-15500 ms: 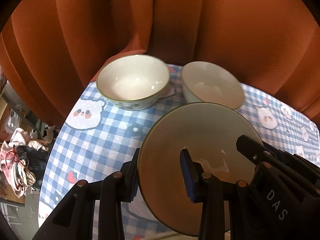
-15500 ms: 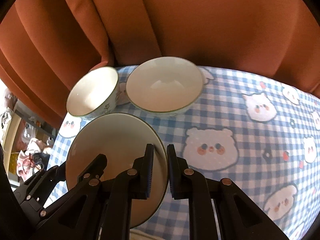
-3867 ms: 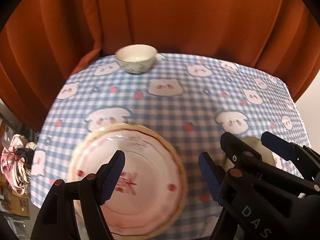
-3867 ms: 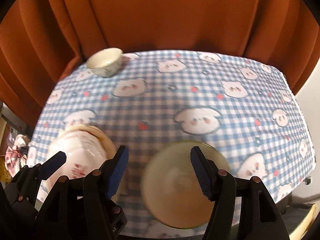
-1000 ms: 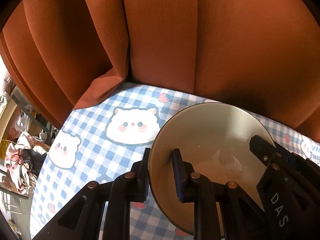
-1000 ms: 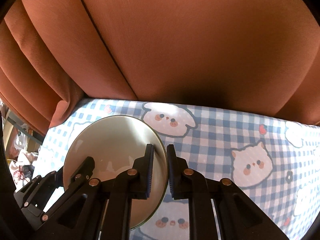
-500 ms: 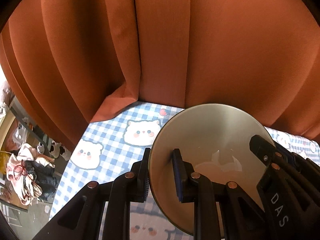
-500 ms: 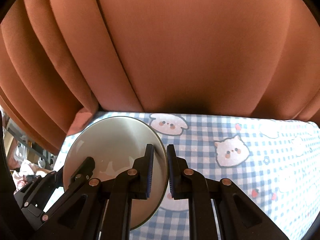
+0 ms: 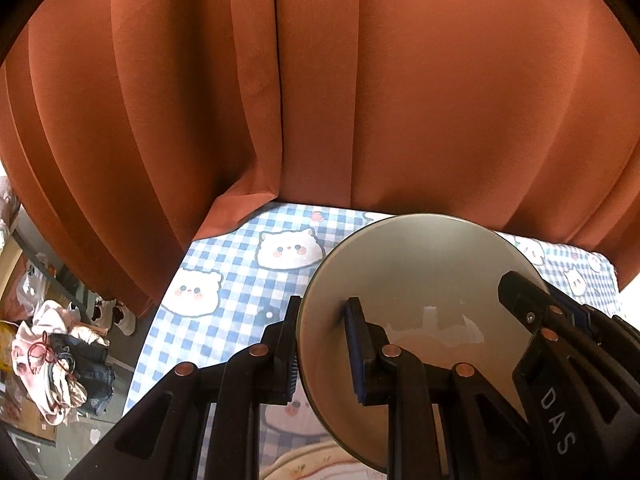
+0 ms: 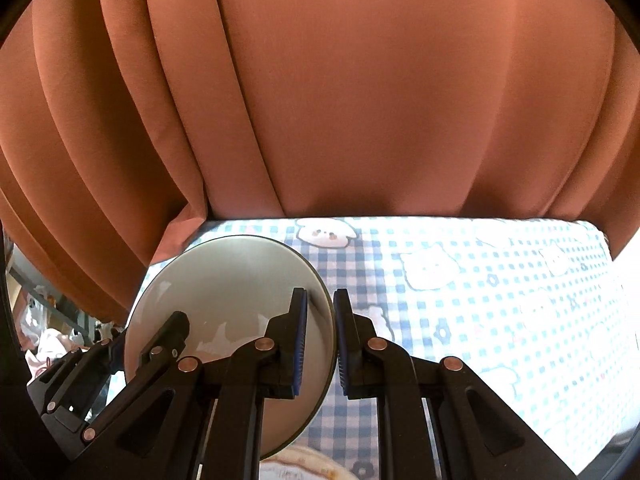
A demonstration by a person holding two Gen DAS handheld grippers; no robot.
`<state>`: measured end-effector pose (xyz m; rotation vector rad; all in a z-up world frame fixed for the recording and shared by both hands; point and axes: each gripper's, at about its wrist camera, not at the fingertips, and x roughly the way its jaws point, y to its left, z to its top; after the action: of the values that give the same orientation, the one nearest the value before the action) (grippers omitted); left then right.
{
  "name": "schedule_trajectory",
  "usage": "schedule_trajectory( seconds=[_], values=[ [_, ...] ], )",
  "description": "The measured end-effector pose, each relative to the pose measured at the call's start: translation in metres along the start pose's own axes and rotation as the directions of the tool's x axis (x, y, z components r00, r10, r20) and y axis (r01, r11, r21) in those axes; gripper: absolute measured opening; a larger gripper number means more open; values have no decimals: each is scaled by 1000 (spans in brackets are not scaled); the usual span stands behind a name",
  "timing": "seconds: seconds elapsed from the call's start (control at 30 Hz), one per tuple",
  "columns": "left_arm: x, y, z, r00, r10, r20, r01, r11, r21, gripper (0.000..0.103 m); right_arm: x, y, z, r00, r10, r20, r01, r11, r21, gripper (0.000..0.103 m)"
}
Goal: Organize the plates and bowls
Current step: 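Lift and carry the last bowl toward the plate stack with the right tool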
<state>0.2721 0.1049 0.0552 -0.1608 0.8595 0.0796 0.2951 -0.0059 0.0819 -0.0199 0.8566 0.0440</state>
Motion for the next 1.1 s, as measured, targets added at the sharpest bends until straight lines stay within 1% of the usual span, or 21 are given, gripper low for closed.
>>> schedule_trajectory(
  seconds=[0.23,0.47,0.73,1.1],
  values=[
    [-22,-4,-22,1000,-26,-2,26,999,20,18,-28,-2,-26,999,-32,-13,33,999,15,17],
    [-41,-27,-52,1000,-30,6,30,998,55,19,-53,-24,-54,999,-42,-19,43,998,45,17],
    [-57,-61,-88,999,-26,-19,27,1000,17,19,-72,-64,-81,999,-15,-31,16,999,43,17],
    [-75,-132,-138,999,-11,-37,12,1000,24,19,-96,-143,-125,1000,8,-25,-7,999,47,17]
  ],
)
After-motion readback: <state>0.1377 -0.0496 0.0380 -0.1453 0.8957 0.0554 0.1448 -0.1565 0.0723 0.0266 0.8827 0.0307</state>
